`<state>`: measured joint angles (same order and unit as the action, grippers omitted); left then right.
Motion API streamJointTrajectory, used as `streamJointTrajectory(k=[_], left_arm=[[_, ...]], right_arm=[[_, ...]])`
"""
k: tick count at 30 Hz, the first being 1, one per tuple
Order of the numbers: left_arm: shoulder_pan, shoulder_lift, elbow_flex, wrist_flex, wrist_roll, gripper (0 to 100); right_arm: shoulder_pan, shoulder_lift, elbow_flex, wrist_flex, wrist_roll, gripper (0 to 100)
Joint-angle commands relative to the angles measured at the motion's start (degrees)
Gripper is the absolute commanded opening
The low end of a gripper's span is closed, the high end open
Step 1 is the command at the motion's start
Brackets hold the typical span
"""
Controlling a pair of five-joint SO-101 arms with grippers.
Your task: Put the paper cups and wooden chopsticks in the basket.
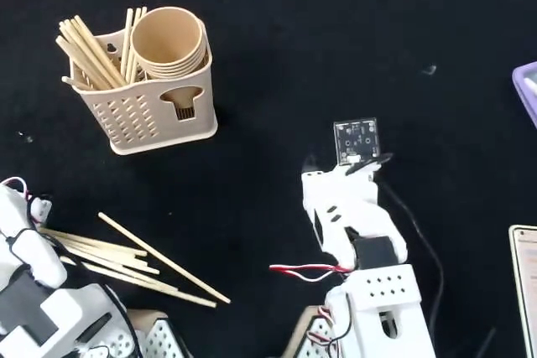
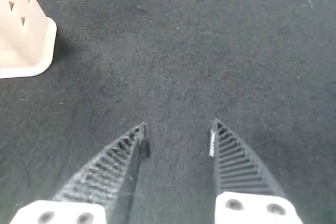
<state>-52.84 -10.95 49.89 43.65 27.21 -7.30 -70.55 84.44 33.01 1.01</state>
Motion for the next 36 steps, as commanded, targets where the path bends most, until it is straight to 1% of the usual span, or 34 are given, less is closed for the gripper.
streamJointTrajectory(k=[1, 4, 10, 13, 22, 25, 26, 29, 34, 36], left_arm=[[-0.9, -0.6, -0.4, -0.2, -0.4, 5], [-1.1, -0.6, -2.5, 1.8, -0.4, 5], [-1.1, -0.7, -14.7, 16.1, -0.4, 3], [-1.1, -0.7, -20.1, 20.7, -0.4, 3], [-1.4, -0.7, -29.6, 27.2, -0.6, 3], [-2.9, -0.7, -34.0, 27.9, -0.8, 3], [-3.6, -0.7, -35.5, 27.9, -1.3, 3], [-5.3, -0.7, -39.0, 28.2, -6.7, 3], [-6.9, -0.7, -42.1, 28.1, -8.6, 3], [-6.5, -0.7, -42.2, 28.1, -11.0, 3]], right_arm=[[-0.6, -1.2, -0.2, -1.5, 0.4, 18.4], [-0.6, -1.2, -0.2, -1.6, 0.4, 18.4], [-0.6, -1.2, -0.2, -1.6, 0.4, 18.4], [-0.6, -1.2, -0.2, -1.6, 0.4, 18.4], [-0.6, -1.2, -0.2, -1.6, 0.4, 18.4], [-0.6, -1.2, -0.2, -1.6, 0.4, 18.4], [-0.6, -1.2, -0.2, -1.6, 0.4, 18.4], [-0.6, -1.2, -0.2, -1.6, 0.4, 18.4], [-0.6, -1.2, -0.2, -1.6, 0.4, 18.4], [-0.6, -1.2, -0.2, -1.6, 0.4, 18.4]])
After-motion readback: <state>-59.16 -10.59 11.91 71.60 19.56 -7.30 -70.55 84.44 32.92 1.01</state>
